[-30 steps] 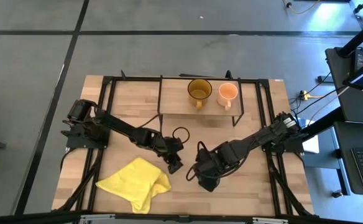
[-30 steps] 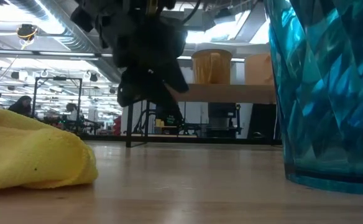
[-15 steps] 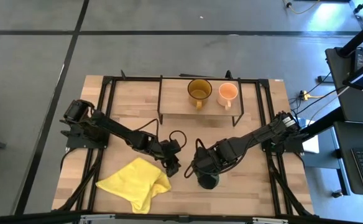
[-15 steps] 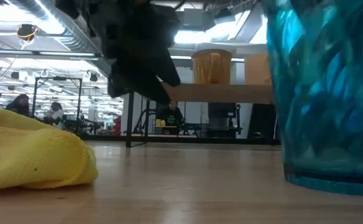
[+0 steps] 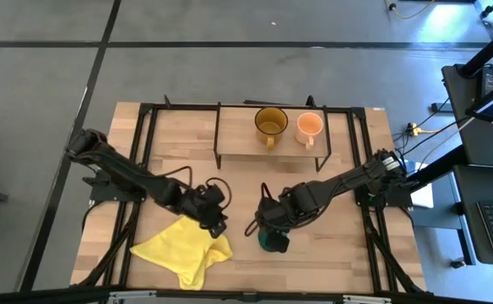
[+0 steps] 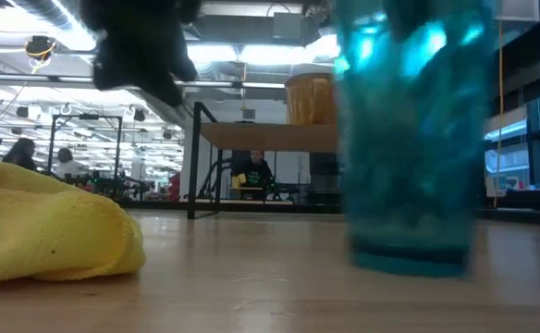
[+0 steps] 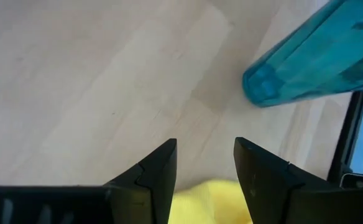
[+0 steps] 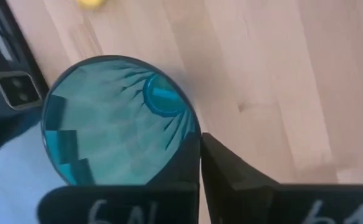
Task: Stack small to large cups/mugs on shelf
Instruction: Put the blue glass on the shelf
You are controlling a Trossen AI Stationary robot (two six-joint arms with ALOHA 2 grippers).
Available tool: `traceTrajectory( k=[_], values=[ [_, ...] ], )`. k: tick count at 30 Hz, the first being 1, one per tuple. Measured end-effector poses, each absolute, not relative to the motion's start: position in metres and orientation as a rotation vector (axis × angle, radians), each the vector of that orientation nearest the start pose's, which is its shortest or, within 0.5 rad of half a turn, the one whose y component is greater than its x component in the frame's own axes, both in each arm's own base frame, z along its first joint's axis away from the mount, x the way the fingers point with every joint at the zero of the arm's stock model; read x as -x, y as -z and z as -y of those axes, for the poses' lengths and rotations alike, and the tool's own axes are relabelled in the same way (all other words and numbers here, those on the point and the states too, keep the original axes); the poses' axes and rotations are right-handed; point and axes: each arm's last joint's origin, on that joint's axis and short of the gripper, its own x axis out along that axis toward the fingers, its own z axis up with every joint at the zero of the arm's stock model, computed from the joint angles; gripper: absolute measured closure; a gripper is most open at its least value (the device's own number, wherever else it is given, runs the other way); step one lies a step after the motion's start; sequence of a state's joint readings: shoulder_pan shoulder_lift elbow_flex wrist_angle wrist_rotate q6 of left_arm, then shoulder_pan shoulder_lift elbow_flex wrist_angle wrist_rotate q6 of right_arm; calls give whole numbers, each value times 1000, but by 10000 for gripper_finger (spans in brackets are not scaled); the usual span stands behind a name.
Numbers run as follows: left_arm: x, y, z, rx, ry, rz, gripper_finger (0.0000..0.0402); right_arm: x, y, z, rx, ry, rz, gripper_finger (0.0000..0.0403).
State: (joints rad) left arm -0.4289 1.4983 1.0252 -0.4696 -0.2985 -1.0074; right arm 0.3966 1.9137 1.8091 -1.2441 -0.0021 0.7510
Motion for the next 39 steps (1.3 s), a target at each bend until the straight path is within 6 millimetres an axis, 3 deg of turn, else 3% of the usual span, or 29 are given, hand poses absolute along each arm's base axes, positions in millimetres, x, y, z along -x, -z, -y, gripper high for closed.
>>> traceTrajectory(
  k=[8,18,23,30,39],
  values=[
    [-244,-254,131,649,-402,-772,247,-375,-296,-118,-337,98,-1226,400],
    [-230,-257,149,733,-413,-723,247,-399,-277,-70,-335,111,-1251,396],
    [-227,-257,153,753,-418,-726,247,-402,-280,-66,-308,86,-1237,395],
    [-227,-257,151,748,-429,-726,247,-406,-304,-66,-265,66,-1149,394],
    [-227,-256,147,737,-455,-732,247,-404,-292,-66,-266,77,-1228,393]
  ],
)
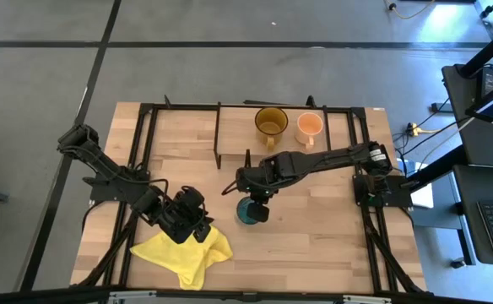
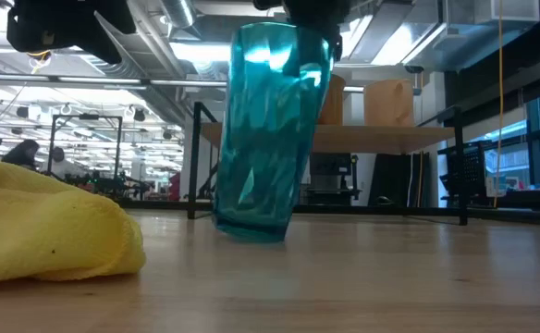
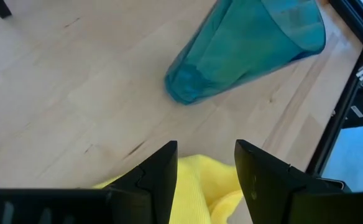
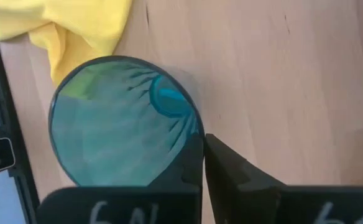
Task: Stack small to large cups/mugs on shelf
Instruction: Put the blue glass on the shelf
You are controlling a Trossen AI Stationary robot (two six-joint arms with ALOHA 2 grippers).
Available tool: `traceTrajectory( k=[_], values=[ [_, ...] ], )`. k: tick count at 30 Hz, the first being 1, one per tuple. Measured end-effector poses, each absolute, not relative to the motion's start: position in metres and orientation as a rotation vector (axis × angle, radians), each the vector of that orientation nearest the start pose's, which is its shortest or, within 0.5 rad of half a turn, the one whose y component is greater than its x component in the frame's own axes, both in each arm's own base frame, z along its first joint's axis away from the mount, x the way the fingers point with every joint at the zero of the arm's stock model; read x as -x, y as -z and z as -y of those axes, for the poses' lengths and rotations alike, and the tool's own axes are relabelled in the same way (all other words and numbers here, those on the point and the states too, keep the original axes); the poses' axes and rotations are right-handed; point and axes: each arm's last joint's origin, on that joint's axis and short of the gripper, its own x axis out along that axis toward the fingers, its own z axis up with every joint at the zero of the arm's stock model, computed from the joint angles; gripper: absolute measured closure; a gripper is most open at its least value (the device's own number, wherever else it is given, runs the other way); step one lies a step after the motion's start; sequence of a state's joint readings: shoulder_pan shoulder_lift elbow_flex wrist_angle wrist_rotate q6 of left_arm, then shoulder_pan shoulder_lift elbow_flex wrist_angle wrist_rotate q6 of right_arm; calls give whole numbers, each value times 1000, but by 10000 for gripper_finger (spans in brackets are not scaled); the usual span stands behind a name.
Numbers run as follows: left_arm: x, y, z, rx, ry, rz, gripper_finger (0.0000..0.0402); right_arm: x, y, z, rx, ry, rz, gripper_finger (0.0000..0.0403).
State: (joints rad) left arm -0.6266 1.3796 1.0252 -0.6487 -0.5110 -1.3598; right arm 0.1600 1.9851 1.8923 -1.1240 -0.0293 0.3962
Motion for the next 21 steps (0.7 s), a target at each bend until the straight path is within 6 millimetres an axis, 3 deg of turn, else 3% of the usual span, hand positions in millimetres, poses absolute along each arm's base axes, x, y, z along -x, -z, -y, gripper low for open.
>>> traceTrajectory(
  k=[6,21],
  values=[
    [-227,-256,147,737,-454,-731,247,-405,-291,-67,-285,55,-1229,388],
    [-227,-256,147,737,-454,-730,247,-415,-296,-70,-331,5,-1127,329]
  ],
)
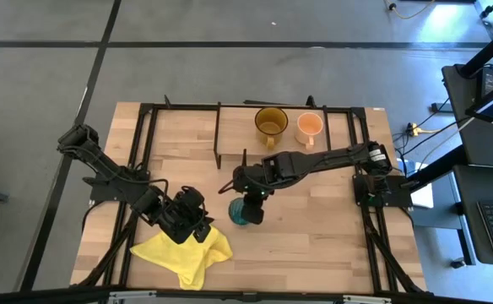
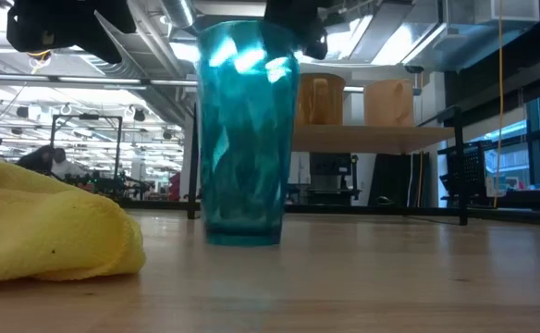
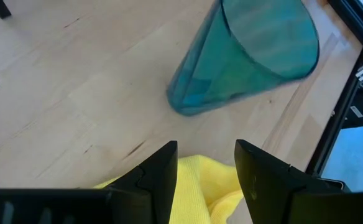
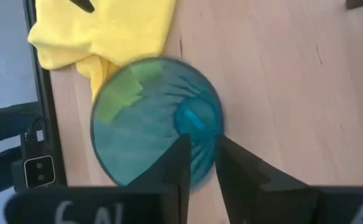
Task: Stack small to large cups/mugs on shelf
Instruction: Put the blue glass on the shelf
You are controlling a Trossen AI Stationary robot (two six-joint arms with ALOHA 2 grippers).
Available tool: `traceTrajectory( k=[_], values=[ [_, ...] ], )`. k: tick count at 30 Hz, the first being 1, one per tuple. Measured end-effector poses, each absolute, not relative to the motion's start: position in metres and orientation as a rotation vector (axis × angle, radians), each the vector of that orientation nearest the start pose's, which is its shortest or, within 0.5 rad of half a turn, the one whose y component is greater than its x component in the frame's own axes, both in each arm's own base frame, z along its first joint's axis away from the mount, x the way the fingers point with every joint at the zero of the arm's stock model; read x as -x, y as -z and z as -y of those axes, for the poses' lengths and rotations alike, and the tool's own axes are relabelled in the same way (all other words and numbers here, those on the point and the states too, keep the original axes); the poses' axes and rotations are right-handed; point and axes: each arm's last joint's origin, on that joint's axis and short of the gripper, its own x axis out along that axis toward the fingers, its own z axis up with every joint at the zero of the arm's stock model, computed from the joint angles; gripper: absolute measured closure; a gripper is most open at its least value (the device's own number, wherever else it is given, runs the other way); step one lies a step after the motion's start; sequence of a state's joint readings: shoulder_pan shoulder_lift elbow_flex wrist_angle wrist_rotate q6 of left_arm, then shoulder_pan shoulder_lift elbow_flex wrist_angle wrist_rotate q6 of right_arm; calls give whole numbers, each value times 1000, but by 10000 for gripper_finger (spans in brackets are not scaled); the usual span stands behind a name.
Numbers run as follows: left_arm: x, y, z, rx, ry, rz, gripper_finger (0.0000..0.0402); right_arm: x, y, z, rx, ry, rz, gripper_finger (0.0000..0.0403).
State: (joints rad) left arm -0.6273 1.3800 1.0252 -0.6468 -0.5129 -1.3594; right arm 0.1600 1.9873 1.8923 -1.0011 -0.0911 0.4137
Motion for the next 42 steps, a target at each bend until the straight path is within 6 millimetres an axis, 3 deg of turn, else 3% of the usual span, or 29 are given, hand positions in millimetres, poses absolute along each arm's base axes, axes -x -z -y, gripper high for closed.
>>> traceTrajectory(
  k=[8,13,18,23,29,36,42],
  values=[
    [-228,-256,147,721,-453,-721,247,-413,-295,-69,-299,10,-1134,328],
    [-234,-259,148,655,-373,-706,247,-413,-316,-67,-212,27,-1083,328],
    [-247,-283,151,352,-70,-752,247,-403,-353,-75,8,-8,-1033,328],
    [-253,-313,136,-3,29,-776,247,-381,-385,-96,171,-2,-1028,328],
    [-267,-325,118,-222,209,-793,247,-356,-408,-130,100,30,-1003,328],
    [-289,-296,125,-531,481,-900,247,-328,-421,-172,-87,170,-876,328],
    [-304,-286,123,-658,535,-905,247,-306,-433,-196,-267,343,-680,328]
  ],
)
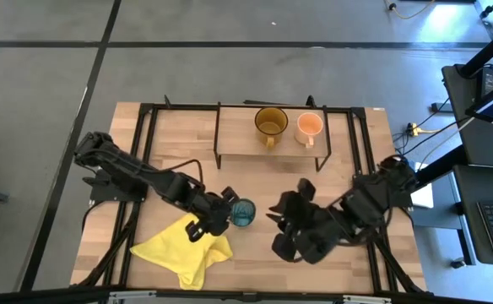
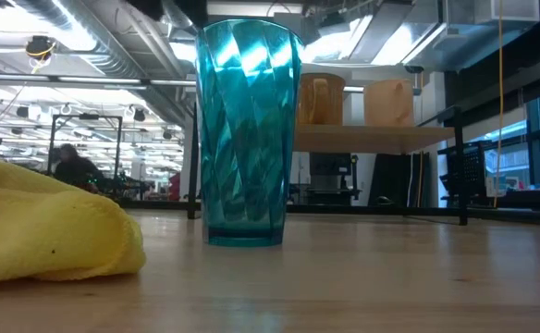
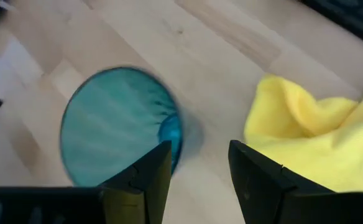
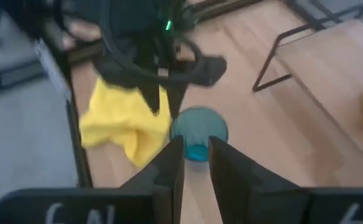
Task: Stack small to large cups/mugs on shelf
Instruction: Put the blue glass on the shelf
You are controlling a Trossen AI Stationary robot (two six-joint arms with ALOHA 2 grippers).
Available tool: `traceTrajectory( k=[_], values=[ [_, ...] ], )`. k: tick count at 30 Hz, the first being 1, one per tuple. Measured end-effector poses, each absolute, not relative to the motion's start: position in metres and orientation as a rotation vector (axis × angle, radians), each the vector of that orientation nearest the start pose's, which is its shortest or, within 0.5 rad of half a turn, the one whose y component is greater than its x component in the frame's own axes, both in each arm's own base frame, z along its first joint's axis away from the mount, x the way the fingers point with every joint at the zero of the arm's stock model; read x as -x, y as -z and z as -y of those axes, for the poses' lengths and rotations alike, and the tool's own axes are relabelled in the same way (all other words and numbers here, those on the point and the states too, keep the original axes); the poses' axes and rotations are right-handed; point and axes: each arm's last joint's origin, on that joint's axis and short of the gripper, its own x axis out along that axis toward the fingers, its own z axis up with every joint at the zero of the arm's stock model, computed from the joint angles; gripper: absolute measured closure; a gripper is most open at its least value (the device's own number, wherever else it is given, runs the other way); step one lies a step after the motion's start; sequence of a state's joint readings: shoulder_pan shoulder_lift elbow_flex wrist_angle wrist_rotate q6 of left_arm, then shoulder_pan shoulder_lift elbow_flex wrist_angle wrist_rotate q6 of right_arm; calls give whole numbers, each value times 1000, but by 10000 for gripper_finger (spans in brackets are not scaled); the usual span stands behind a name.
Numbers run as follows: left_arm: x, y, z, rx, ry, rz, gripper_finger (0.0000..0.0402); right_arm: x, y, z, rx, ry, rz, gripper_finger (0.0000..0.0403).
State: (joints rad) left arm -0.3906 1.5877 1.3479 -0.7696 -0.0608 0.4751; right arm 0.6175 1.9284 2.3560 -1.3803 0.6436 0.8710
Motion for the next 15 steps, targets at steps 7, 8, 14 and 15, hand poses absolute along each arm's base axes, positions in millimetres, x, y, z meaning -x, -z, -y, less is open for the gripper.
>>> traceTrajectory(
  k=[7,8,14,15],
  values=[
    [-311,-301,113,-694,546,-862,247,-294,-435,-209,-398,423,-587,328],
    [-310,-302,113,-703,561,-858,247,-294,-435,-209,-404,427,-583,328],
    [-313,-288,115,-737,629,-916,247,-294,-435,-208,-440,446,-570,328],
    [-314,-286,116,-744,634,-920,247,-294,-435,-208,-440,448,-567,328]
  ],
)
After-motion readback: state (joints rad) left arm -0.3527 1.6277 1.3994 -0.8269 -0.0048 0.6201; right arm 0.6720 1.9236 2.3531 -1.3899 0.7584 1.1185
